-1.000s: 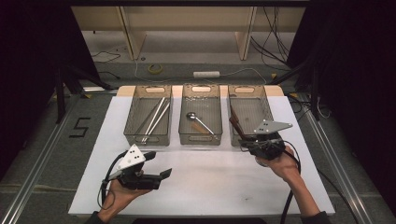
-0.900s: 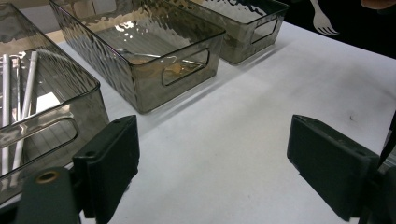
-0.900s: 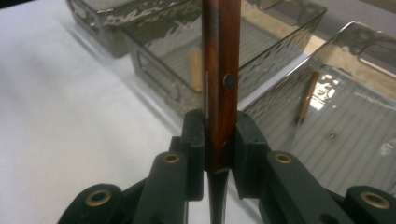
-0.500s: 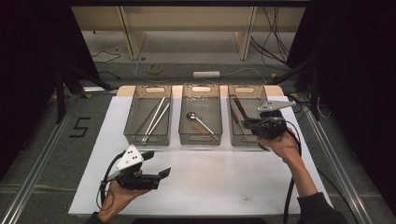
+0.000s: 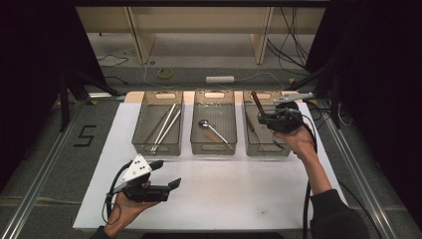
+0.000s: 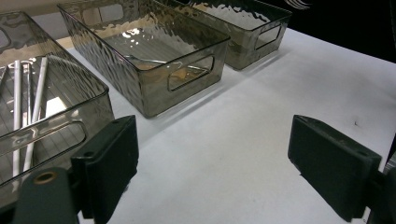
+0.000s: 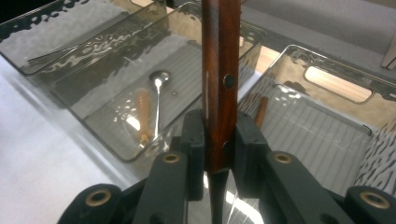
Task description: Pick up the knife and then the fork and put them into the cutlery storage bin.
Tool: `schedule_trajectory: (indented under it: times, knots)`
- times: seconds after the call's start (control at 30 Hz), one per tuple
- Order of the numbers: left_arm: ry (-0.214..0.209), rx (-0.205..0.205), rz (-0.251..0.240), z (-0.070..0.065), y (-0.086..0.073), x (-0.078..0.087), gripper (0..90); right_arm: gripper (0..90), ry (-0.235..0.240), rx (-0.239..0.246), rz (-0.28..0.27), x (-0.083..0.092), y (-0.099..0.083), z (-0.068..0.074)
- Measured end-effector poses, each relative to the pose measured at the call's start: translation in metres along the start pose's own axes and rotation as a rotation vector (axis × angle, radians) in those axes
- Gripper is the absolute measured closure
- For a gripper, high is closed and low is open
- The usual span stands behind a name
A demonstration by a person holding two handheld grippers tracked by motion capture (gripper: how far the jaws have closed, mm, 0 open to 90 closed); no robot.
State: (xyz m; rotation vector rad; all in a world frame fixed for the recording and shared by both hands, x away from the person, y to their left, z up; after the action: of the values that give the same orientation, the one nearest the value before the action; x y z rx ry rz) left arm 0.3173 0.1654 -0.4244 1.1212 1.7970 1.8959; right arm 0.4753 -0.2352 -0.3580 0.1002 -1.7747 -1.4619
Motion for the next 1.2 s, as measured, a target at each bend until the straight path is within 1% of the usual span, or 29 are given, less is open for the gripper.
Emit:
schedule_trajectory:
  times: [0.33, 0.57, 0.63, 0.8, 1.07, 1.2]
  knots:
    - [-0.003, -0.007, 0.004, -0.001, 0.000, 0.000, 15.7, 77.5, -0.032, -0.036, 0.008, -0.010, 0.012, -0.014]
    - [-0.008, -0.017, 0.011, -0.003, -0.001, -0.002, 15.7, 77.5, -0.051, -0.042, 0.016, -0.020, 0.019, -0.019]
    - [-0.006, -0.013, 0.007, -0.003, 0.000, -0.002, 15.7, 77.5, -0.060, -0.049, 0.014, -0.024, 0.018, -0.020]
    - [-0.006, -0.010, 0.004, -0.003, 0.000, -0.002, 15.7, 77.5, -0.082, -0.064, 0.029, -0.034, 0.015, -0.026]
    - [-0.007, -0.013, 0.005, -0.004, 0.000, -0.002, 15.7, 77.5, -0.112, -0.078, 0.030, -0.044, 0.012, -0.032]
    - [-0.007, -0.014, 0.006, -0.004, 0.000, -0.002, 15.7, 77.4, -0.127, -0.082, 0.047, -0.049, 0.009, -0.034]
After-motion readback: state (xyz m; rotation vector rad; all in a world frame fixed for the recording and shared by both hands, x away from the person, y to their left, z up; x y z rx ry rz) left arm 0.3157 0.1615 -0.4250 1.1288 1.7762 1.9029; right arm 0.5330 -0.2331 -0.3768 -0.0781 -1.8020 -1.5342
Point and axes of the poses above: each handheld gripper's, and its own axes: x roughly backward along the jaws, y roughly out of its top, z roughly to its left, the point moved 1 cm from there along -x, roughly forward along the jaws, and after that the axes turned 6 degrees about -z, right-handed, at the moved point
